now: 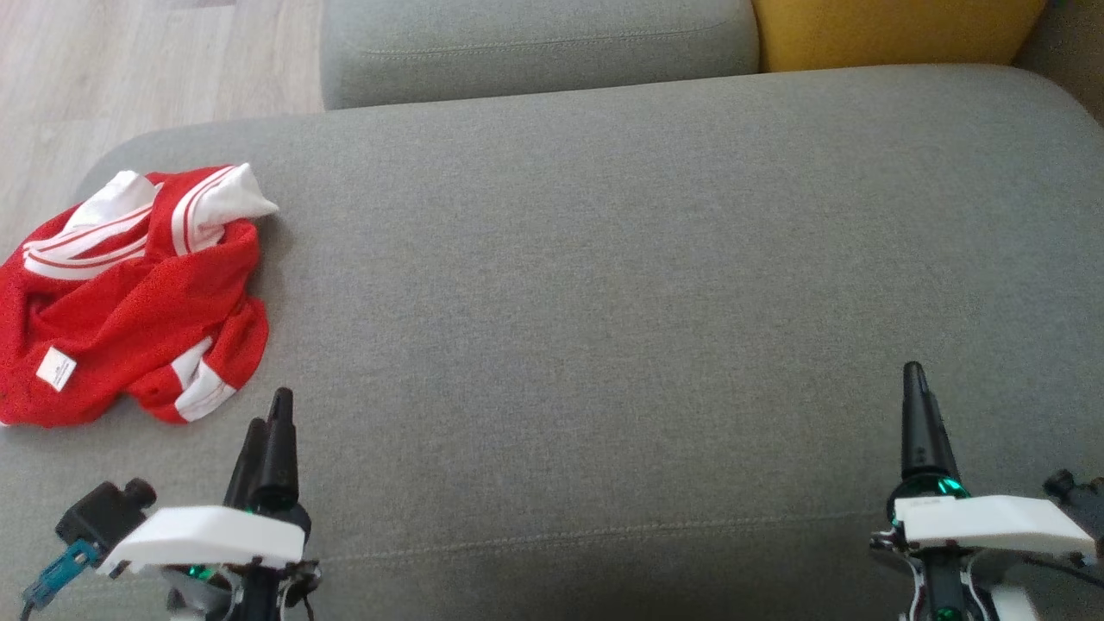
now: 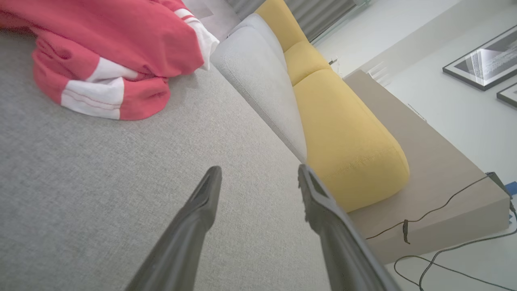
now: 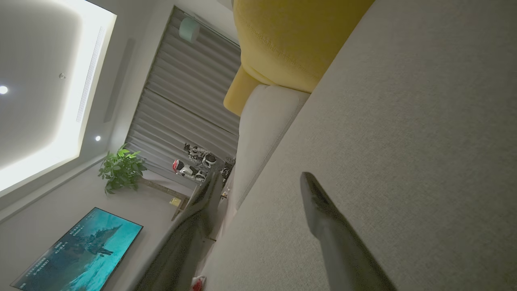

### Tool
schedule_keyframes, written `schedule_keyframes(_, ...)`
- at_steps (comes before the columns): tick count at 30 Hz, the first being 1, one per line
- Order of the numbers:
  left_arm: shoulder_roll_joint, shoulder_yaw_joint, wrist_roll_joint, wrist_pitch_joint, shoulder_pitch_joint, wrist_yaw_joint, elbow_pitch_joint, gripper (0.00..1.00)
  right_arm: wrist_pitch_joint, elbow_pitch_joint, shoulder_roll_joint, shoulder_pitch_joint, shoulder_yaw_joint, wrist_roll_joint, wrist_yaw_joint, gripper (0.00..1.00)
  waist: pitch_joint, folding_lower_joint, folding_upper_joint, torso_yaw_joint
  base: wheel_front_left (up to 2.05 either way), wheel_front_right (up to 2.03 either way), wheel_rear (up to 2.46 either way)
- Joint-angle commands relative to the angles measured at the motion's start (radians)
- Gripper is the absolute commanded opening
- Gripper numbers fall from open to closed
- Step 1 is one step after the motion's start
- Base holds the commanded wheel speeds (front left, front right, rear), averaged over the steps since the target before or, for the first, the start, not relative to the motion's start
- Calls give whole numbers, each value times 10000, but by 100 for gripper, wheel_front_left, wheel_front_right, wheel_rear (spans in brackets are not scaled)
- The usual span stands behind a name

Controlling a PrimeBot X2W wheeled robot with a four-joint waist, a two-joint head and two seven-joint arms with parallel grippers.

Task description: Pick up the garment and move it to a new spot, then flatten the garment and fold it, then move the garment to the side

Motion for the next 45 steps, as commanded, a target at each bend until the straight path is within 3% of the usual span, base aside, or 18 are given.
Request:
schedule_keyframes(1,161,90,311,-118,-247,25,-447,100,-121,-427,-59,-536,198,-310,37,100,-5,0,0,2,0,0,0)
schedule_keyframes(30,459,-662,4111,-1009,-143,746,-1503,100,-996,-376,-67,-797,1472,-4040,54,100,-30,0,0,52,0,0,0)
schedule_keyframes(45,661,-1034,5940,-1425,180,1131,-1868,100,-1405,-354,-71,-722,1821,-5172,62,100,-299,0,0,-107,0,0,0)
